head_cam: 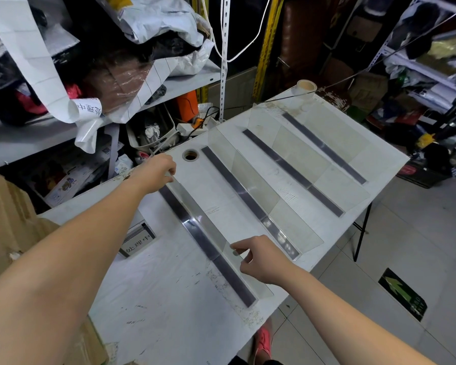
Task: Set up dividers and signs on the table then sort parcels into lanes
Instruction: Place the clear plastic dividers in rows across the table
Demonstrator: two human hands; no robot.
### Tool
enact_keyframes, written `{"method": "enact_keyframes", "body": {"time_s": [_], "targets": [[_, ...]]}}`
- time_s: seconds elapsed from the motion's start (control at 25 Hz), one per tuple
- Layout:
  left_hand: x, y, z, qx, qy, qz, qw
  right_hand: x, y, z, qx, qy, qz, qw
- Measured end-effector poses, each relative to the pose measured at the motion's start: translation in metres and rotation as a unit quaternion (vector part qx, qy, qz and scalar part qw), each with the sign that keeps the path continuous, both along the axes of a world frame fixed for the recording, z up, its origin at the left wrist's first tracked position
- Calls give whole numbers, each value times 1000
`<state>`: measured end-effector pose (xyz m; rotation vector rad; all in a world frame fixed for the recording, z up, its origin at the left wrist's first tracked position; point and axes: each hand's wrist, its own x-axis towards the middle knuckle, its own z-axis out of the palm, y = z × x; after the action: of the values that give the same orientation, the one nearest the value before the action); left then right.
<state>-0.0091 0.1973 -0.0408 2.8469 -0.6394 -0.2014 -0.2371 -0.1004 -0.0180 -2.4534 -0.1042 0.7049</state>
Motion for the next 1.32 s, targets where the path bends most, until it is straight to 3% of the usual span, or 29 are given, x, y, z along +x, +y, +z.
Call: {"method": "enact_keyframes", "body": {"time_s": [0.56,1.32], "targets": [[-13,4,6,39,-5,58,998,1,3,6,-4,-12,14,1000],[-26,-9,21,2,30,83,996,8,-1,5,8,-37,34,999]]}}
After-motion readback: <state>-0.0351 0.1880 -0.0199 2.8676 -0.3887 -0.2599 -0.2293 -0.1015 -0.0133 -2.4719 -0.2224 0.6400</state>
